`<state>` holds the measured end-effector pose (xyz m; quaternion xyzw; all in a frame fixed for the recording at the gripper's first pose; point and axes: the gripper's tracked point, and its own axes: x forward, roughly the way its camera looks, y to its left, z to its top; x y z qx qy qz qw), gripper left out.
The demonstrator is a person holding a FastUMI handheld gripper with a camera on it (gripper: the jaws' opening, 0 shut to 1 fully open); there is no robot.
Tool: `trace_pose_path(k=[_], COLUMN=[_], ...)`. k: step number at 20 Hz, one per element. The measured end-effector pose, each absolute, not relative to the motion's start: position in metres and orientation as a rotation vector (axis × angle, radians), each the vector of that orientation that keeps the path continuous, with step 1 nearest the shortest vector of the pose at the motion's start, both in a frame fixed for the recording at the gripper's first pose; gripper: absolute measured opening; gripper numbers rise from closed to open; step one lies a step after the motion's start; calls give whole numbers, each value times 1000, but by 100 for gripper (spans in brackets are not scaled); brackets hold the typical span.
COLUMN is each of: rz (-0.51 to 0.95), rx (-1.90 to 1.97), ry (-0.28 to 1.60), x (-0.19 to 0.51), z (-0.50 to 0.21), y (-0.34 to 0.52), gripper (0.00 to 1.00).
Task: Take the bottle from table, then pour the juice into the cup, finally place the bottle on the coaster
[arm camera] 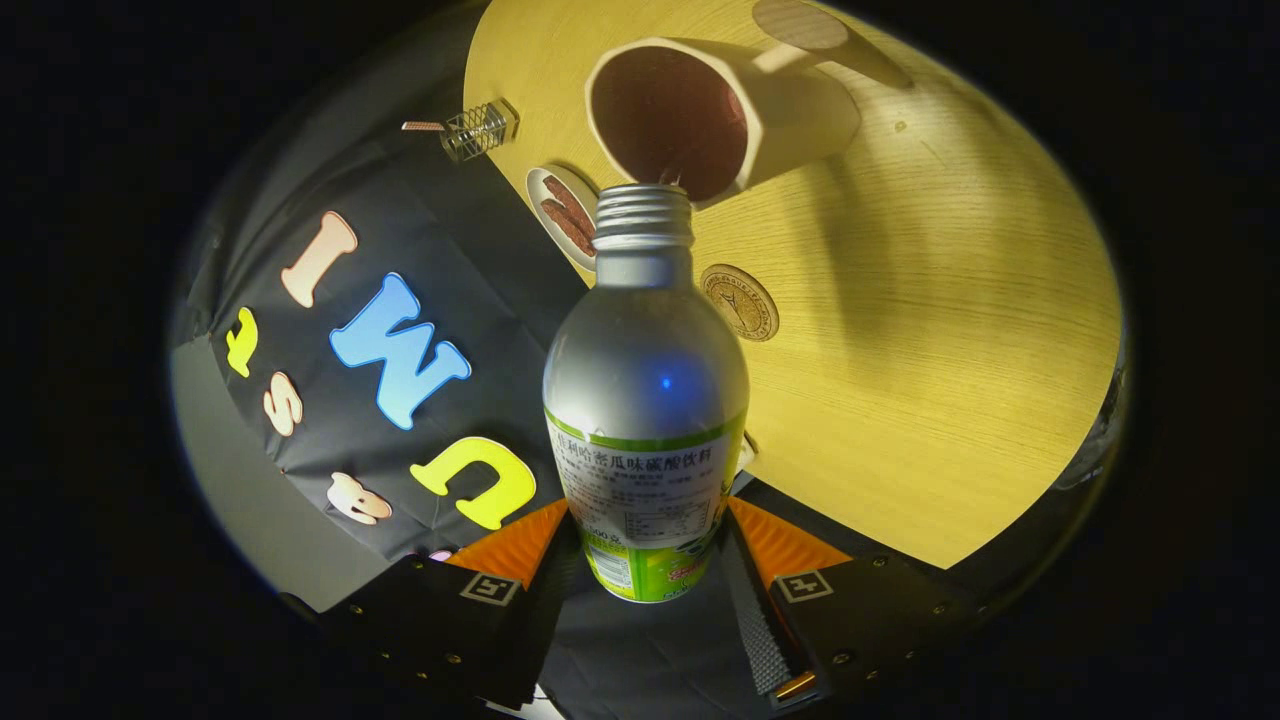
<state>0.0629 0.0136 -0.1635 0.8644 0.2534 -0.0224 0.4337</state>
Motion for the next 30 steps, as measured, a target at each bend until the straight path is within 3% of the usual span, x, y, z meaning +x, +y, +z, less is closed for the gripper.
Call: trace_pose_path(k=[16,30], rz=[-96,-162], rx=[2171,1796], ry=[629,644], x=[66,48], z=[-163,-216], y=[16,29], gripper=[78,77])
